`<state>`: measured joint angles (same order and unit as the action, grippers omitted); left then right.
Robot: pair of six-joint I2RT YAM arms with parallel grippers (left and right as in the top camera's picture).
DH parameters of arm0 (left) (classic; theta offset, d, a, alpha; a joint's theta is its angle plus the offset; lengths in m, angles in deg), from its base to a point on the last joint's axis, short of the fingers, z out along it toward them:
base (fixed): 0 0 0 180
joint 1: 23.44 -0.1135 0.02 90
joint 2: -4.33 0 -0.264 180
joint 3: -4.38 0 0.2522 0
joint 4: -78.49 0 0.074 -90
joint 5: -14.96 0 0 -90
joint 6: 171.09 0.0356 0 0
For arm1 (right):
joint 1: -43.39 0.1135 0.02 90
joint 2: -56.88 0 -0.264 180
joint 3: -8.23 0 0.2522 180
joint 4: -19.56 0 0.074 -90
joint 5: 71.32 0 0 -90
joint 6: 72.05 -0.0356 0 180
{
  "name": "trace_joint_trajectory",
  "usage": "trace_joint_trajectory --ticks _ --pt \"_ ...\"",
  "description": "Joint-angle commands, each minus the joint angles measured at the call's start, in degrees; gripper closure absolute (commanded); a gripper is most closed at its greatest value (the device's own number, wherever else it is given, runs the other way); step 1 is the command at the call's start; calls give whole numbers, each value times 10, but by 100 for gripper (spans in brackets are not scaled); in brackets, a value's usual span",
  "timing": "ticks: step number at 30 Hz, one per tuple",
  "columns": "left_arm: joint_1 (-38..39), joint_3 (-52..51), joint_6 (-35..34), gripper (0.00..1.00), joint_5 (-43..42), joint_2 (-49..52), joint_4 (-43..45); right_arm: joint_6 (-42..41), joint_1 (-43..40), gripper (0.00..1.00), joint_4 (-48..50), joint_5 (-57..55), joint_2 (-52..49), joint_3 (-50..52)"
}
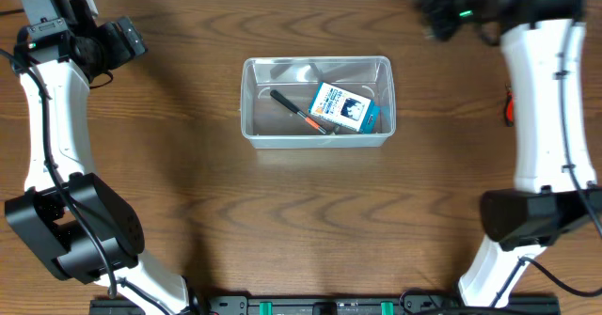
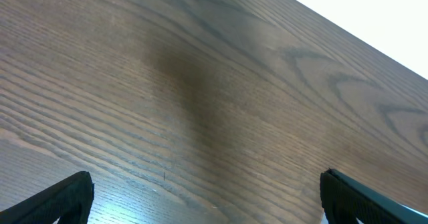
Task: Pack container
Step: 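Carry the wrench into the container and lower it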
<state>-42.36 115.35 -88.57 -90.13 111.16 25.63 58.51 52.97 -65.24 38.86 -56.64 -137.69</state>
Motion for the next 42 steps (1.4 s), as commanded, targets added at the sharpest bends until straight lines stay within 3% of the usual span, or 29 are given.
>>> trace_joint_trajectory --ticks 1,13,26,33,34,35,37,39,42 --pt "0 9 -3 2 -5 -9 -2 114 59 99 -3 -2 9 5" --pt "0 9 -3 2 -5 -9 -2 179 178 99 -14 -43 -19 114" --pt "0 9 -3 2 -5 -9 -2 136 178 99 68 -54 -70 260" --pt "0 9 -3 2 -5 -9 -2 130 178 99 86 -54 -81 266" --pt "0 9 -3 2 -5 -9 -2 130 178 96 88 -54 -81 266" --pt "0 9 -3 2 -5 -9 -2 130 178 75 90 -54 -81 266" --pt "0 9 -3 2 -5 -9 -2 123 178 13 94 -54 -81 266" --pt "0 9 -3 2 -5 -9 -2 111 178 5 100 -54 -81 266" --pt "0 9 -3 2 -5 -9 -2 84 178 1 104 -54 -81 264"
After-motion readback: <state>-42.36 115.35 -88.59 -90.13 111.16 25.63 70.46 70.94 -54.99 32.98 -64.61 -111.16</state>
